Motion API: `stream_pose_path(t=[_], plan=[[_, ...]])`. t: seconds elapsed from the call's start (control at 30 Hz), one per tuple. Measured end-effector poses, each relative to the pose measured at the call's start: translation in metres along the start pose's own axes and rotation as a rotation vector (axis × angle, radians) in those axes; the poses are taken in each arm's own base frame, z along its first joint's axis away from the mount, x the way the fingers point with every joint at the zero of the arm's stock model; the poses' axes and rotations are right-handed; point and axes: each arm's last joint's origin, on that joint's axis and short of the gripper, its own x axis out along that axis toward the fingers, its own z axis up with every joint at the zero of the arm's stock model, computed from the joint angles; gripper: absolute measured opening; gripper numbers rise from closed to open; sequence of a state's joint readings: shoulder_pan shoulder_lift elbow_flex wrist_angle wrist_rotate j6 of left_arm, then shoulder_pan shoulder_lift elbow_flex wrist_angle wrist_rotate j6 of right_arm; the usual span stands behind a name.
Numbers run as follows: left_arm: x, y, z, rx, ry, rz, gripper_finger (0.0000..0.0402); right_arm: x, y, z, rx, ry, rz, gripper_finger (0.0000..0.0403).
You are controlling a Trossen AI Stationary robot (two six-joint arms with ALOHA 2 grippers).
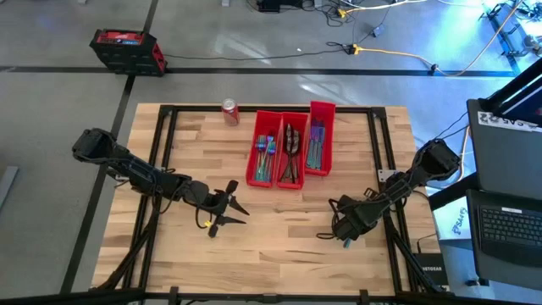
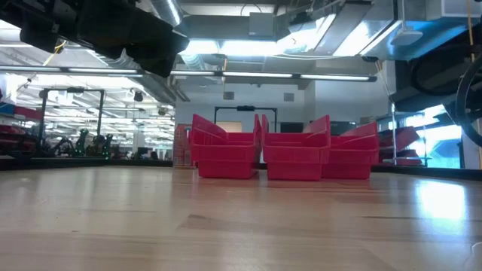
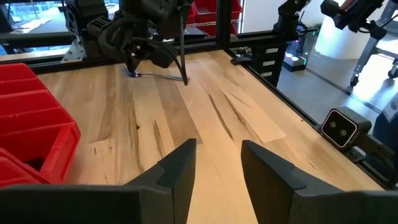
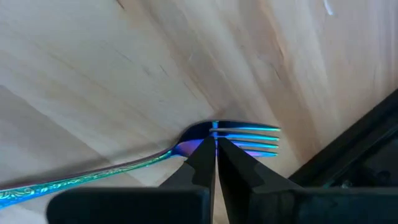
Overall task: Sort silverware
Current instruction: Put the purple fork into the left red bin
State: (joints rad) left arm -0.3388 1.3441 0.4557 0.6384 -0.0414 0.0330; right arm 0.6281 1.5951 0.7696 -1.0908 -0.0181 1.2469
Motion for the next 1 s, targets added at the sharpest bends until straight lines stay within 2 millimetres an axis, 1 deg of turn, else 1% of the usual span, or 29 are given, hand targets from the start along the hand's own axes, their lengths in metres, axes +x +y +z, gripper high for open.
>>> stream_pose_path(t=[0.23, 0.43, 0.67, 1.0], plan=[[0.0, 0.0, -0.0002, 0.0, 0.002, 0.0, 0.0116, 0.0, 0.0002, 0.0001, -0.004, -0.001, 0.002, 0.0], [0.0, 0.0001, -0.0007, 0.0, 0.008, 0.006, 0.0116, -0.0002, 0.0056, 0.0019, -0.006, -0.02, 0.057, 0.0], [0.0, 0.0003, -0.0025, -0.003, 0.026, 0.014, 0.0116, 0.0053, 0.0007, 0.0003, 0.0, -0.006, 0.021, 0.0], [-0.0001, 0.0006, -0.003, -0.006, 0.032, 0.022, 0.0117, 0.006, -0.0008, -0.0002, -0.003, -0.002, 0.008, 0.0]])
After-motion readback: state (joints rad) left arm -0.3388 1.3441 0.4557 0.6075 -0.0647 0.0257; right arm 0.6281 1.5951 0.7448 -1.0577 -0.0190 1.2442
